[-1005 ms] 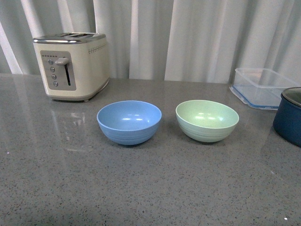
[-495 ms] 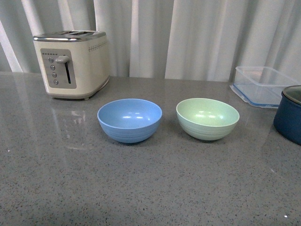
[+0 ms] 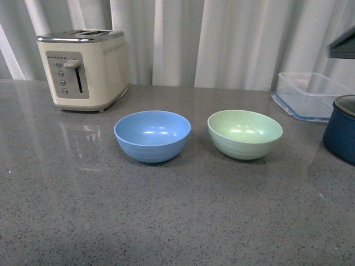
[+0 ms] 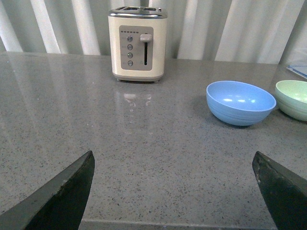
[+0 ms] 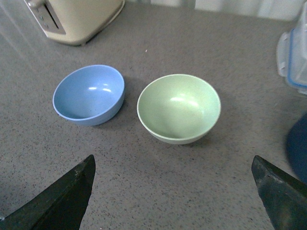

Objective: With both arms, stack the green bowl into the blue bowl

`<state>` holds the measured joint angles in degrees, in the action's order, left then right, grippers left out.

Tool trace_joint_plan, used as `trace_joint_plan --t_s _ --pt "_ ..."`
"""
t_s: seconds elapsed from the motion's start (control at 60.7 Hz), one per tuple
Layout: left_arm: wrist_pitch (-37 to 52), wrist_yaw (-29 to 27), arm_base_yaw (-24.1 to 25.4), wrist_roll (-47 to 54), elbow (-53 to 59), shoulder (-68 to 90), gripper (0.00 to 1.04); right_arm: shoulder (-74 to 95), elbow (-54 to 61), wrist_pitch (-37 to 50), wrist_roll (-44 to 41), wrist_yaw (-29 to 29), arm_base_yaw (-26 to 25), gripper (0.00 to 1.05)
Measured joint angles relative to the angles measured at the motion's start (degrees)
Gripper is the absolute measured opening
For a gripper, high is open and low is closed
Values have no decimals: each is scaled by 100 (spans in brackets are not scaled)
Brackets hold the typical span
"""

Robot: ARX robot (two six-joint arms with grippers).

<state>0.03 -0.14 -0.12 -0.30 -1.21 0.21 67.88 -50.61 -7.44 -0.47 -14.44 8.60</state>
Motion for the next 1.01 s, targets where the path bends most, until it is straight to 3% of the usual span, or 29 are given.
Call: trace_joint_plan --t_s 0.28,0.445,0.692,1.005 --pt "0 0 0 0 -2 0 98 3067 -2535 -938 203 938 350 95" --pt "0 0 0 0 0 0 98 4085 -3189 -1062 199 1480 330 95" --pt "0 0 0 0 -2 0 98 4784 -3740 -1248 238 1685 247 94" --pt "0 0 0 0 -2 0 98 5191 -3993 -1405 328 1958 192 47"
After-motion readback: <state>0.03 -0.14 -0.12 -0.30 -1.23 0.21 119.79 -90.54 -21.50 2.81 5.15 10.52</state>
